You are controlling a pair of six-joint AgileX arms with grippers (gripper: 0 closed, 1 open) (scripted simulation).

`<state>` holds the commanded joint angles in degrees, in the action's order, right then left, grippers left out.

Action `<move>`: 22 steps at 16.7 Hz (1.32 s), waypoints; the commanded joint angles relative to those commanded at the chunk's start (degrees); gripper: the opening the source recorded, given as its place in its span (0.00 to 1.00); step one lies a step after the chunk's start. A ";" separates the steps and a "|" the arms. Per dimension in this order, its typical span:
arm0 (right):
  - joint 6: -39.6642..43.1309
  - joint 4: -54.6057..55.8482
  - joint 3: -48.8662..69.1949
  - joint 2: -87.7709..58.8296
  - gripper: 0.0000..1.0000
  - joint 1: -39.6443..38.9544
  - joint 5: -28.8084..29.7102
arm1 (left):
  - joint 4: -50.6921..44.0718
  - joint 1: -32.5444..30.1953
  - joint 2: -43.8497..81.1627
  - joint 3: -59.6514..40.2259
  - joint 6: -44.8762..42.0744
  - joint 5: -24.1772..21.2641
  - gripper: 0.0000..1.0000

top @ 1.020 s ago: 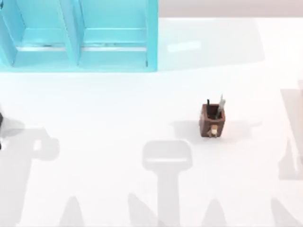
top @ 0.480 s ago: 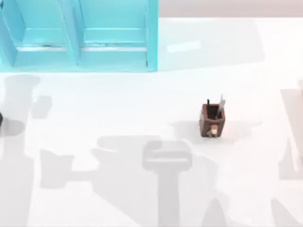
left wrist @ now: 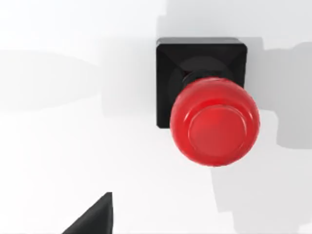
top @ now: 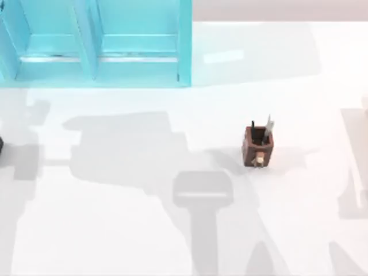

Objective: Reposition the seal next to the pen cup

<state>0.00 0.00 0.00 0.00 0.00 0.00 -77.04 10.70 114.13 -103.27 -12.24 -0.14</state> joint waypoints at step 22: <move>0.00 0.00 0.00 0.00 1.00 0.00 0.00 | 18.95 0.56 6.54 14.54 -0.63 0.00 1.00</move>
<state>0.00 0.00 0.00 0.00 0.00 0.00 -58.08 11.26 120.68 -88.73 -12.87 -0.14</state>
